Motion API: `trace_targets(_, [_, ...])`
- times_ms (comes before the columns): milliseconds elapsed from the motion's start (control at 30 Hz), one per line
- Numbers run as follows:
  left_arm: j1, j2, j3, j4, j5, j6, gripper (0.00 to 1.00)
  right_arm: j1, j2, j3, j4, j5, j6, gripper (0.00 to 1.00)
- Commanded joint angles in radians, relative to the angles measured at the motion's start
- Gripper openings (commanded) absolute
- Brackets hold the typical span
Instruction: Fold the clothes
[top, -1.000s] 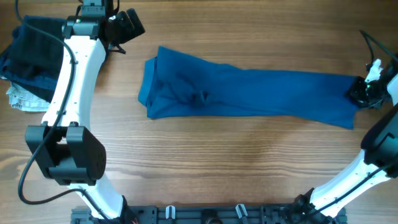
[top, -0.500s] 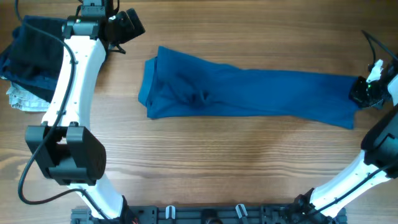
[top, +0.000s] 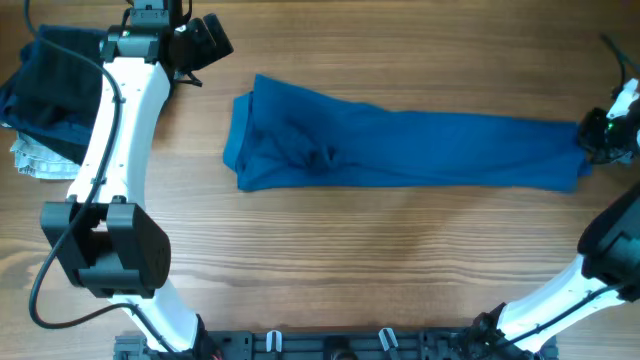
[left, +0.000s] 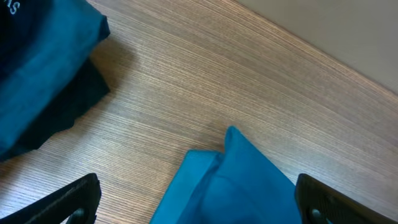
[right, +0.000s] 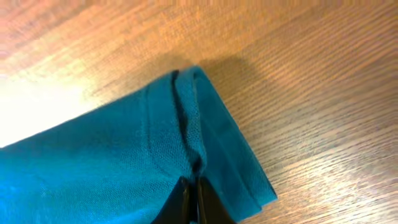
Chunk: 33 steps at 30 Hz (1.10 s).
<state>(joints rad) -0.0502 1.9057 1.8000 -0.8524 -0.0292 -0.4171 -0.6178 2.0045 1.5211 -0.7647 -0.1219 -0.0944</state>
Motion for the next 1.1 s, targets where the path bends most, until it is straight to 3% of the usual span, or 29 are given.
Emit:
trace_targets(0, [0.001,-0.002,0.005,0.003,-0.006,-0.006,1.00,0.000,-0.026,0.025,0.048,-0.040,-0.012,0.08])
trace_targets(200, [0.001,-0.002,0.005,0.002,-0.006,-0.006,1.00,0.034,-0.016,0.025,0.140,-0.041,-0.043,0.08])
trace_targets(300, [0.001,-0.002,0.005,0.002,-0.006,-0.006,1.00,0.043,-0.009,0.025,0.098,0.038,-0.045,0.09])
trace_targets(533, [0.001,-0.002,0.005,0.002,-0.006,-0.006,1.00,0.016,0.003,0.014,-0.010,0.063,-0.045,0.30])
trace_targets(1067, [0.001,-0.002,0.005,0.002,-0.006,-0.006,1.00,0.008,0.087,-0.060,0.049,0.077,-0.057,0.31])
